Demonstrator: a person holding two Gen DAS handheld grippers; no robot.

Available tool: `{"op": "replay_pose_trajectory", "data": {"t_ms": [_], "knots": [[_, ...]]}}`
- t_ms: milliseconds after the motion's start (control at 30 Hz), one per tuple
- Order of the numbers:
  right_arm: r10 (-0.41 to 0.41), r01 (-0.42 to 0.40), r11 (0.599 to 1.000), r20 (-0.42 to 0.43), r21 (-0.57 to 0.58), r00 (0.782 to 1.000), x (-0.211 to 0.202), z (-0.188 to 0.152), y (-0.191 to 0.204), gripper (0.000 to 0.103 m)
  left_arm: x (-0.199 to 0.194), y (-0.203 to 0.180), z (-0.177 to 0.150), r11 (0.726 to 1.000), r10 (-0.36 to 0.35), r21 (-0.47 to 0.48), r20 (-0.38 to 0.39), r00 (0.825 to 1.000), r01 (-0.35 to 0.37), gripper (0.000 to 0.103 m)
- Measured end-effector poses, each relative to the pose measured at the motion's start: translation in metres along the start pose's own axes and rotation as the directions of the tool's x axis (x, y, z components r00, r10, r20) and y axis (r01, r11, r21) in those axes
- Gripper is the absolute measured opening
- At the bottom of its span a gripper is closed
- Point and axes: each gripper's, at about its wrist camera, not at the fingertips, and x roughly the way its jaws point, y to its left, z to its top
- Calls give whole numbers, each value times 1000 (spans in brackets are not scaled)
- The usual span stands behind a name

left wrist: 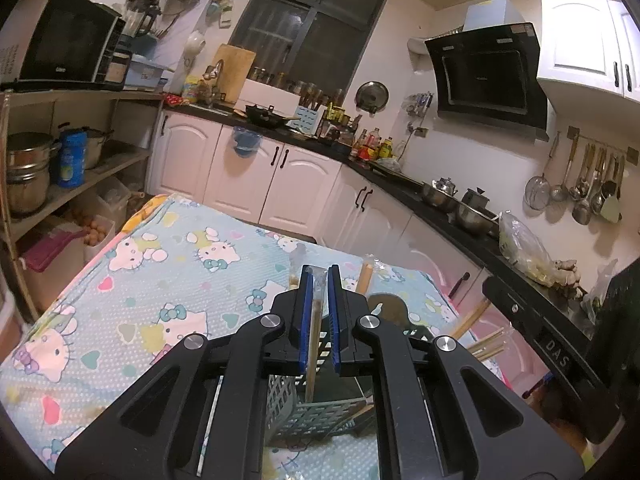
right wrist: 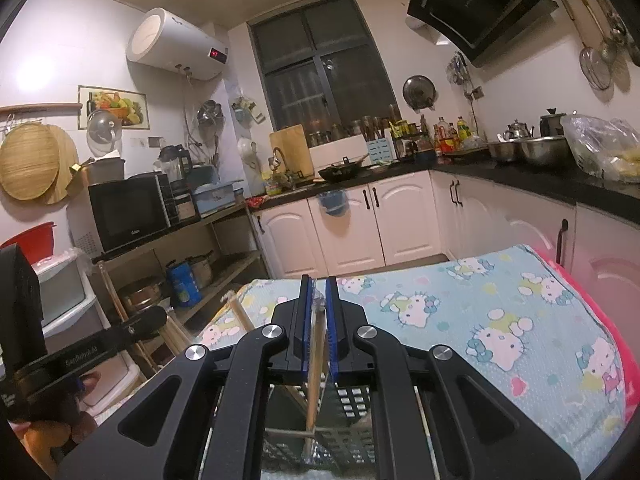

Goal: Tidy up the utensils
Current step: 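Lower both chopsticks into the holder slots and open both grippers, then withdraw both grippers from the holder and move them over the loose chopsticks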

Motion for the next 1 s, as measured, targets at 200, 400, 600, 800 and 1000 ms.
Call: {"op": "replay_pose_trajectory", "data": {"t_ms": [200,400,600,800,1000], "knots": [[-6,7,1000,-21,13,1000,-7,-5,-4,20,-2,1,-1,1000,2,-10,-2,1000,-2,2],[-14,14,1000,-36,5,999,-15,-9,-3,24,-3,2,-1,1000,7,-11,-4,1000,-7,3],[-32,33,999,-54,17,998,-21,-15,-6,27,-8,8,-5,1000,5,-27,-24,1000,-6,17],[-35,36,999,-61,17,998,-24,-17,-5,31,-13,9,-9,999,2,-38,-44,999,-4,29],[-41,42,999,-71,25,997,-33,-22,-6,34,-21,11,-12,999,3,-47,-53,999,-5,47]]}}
